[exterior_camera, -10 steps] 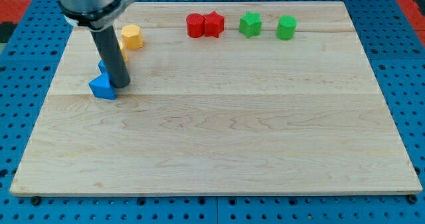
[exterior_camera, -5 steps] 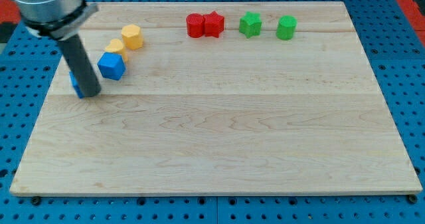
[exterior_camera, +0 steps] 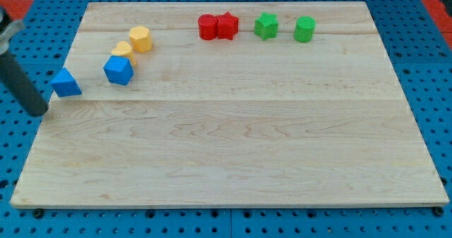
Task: Move blue triangle to the bottom of the blue cube
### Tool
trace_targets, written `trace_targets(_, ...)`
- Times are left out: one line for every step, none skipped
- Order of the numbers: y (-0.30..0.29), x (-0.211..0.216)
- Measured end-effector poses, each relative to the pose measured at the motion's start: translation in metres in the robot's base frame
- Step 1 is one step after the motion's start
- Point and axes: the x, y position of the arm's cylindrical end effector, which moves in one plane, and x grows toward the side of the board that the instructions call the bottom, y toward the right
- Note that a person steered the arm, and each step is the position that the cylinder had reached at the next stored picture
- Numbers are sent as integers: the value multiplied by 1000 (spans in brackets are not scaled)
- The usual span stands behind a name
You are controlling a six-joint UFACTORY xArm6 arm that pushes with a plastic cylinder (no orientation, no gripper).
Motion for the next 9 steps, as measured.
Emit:
trace_targets(-8,-38)
trace_targets(-8,-42)
trace_targets(-6,-79)
trace_targets(-6,-84)
trace_targets(-2,-45)
trace_targets(19,-34)
trace_targets(9,-49)
trace_targets(12,-73)
trace_targets(13,-66)
